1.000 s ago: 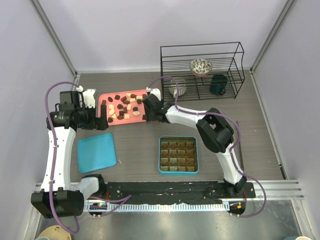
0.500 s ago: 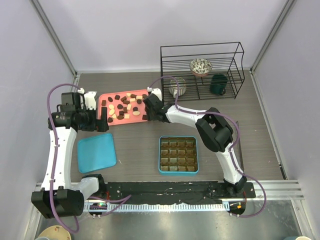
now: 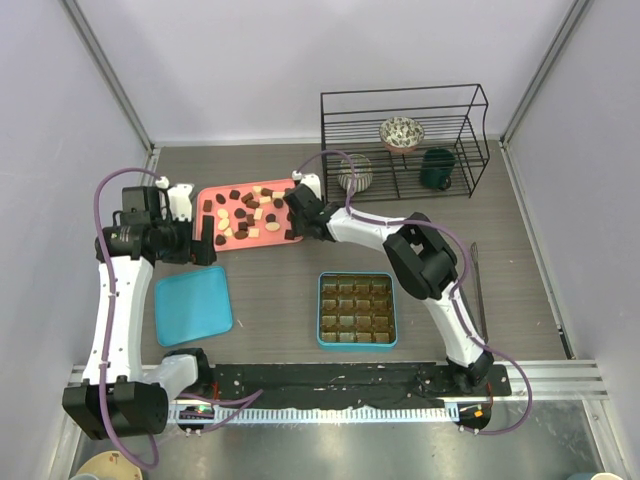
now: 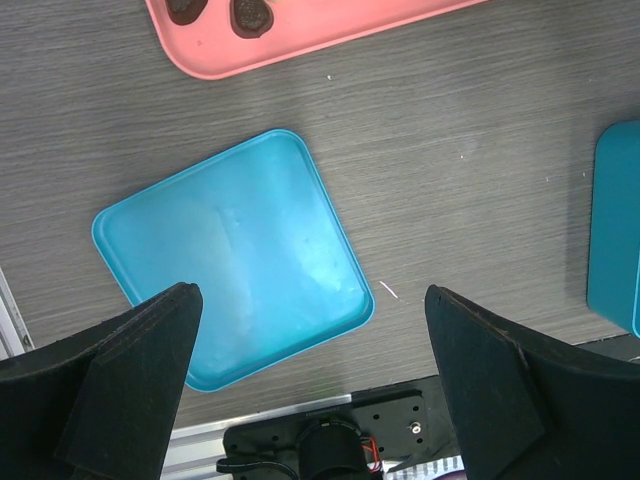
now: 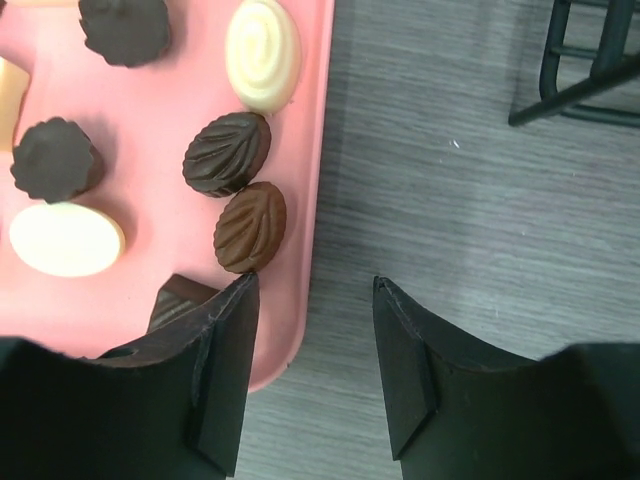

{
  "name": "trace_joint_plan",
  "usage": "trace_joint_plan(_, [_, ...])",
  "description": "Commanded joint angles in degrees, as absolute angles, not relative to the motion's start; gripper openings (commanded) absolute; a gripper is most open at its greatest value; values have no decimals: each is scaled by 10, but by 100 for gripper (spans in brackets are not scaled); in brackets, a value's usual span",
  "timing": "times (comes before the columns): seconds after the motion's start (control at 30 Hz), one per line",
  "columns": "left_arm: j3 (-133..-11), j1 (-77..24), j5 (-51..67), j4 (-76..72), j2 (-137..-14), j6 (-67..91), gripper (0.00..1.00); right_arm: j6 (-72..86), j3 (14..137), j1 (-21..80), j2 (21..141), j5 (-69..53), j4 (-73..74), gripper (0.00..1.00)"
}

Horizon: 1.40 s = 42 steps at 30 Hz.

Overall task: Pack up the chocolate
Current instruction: Move the plate to the center of the board.

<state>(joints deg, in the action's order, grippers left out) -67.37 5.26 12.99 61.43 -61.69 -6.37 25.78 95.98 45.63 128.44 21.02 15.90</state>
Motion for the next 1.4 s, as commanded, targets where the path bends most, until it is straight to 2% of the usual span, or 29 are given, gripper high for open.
trace_joint_plan(0.0, [-671,50,120,605,-603,-70,100,248,1003,455,1299,228,167,54])
trace_joint_plan(0.27, [-673,50,115,603,-602,-72,100,213,991,461,1300,265,203,41])
trace_joint_plan(0.6, [-675,51,120,603,-599,-69,100,206,912,476,1275,284,204,34])
trace_joint_plan(0.77, [-674,52,114,607,-590,-71,100,225,886,478,1266,280,214,24])
trace_joint_plan(1.07, [-671,51,123,606,-582,-70,100,258,769,479,1203,297,193,16])
trace_joint_plan(1.37, [-671,51,127,607,-577,-69,100,292,661,478,1137,301,180,15])
